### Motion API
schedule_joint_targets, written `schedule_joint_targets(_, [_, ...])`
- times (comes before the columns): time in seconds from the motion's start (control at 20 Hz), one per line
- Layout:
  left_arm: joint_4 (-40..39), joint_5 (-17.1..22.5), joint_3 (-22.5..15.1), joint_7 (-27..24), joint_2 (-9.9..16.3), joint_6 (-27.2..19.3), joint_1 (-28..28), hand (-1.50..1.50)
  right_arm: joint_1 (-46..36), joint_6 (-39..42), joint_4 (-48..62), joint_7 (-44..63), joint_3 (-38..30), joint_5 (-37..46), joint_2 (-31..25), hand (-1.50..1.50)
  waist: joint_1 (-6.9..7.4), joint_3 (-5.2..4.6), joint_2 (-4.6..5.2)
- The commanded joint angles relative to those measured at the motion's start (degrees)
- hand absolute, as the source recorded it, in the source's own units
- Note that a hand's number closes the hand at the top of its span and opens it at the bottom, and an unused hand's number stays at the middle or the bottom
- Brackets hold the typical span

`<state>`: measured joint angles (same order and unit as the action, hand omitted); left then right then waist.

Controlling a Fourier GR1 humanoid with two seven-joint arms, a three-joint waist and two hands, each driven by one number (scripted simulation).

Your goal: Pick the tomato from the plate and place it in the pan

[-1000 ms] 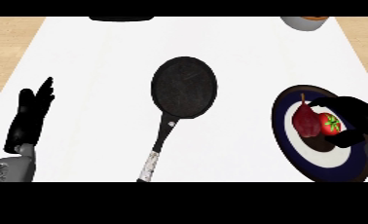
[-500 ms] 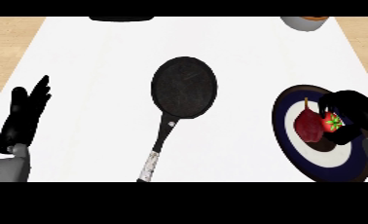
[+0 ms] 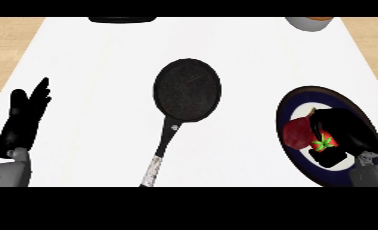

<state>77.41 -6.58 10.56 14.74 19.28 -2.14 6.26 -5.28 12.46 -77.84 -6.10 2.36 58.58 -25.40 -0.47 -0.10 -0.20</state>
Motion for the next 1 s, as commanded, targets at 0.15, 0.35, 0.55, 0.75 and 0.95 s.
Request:
schedule_joint_targets(0.15, [-1.27, -1.40, -0.68, -0.33, -2.05, -2.21, 1.11, 0.00, -0.54, -9.66, -12.85, -3.20, -3.55, -4.05, 3.65, 1.50, -0.60, 0.11, -0.06])
schedule_joint_targets(0.35, [-0.34, 0.70, 0.42, -0.81, -0.09, 1.47, -0.83, 0.00, -1.67, -8.70, -19.66, -4.41, -4.03, -9.14, 6.48, 1.50, 0.28, 0.09, -0.03])
schedule_joint_targets(0.55, [-1.94, 0.75, 1.54, -1.17, 0.67, 2.25, -0.06, 0.00, -2.40, -5.20, -25.76, 1.54, -0.67, -8.17, 10.15, 1.50, 0.47, 0.08, 0.12])
schedule_joint_targets(0.75, [-3.43, -0.01, 1.01, -1.30, -0.38, 1.98, 1.86, 0.00, -5.07, -5.34, -25.54, 8.32, 4.57, -4.29, 16.58, 1.50, 0.51, 0.08, 0.17])
schedule_joint_targets(0.95, [-4.61, -1.43, 0.54, -0.78, -0.63, 1.13, 3.51, 0.00, -17.56, -5.23, -12.45, 9.59, 1.26, -6.94, 19.49, 1.50, 0.96, 0.10, 0.33])
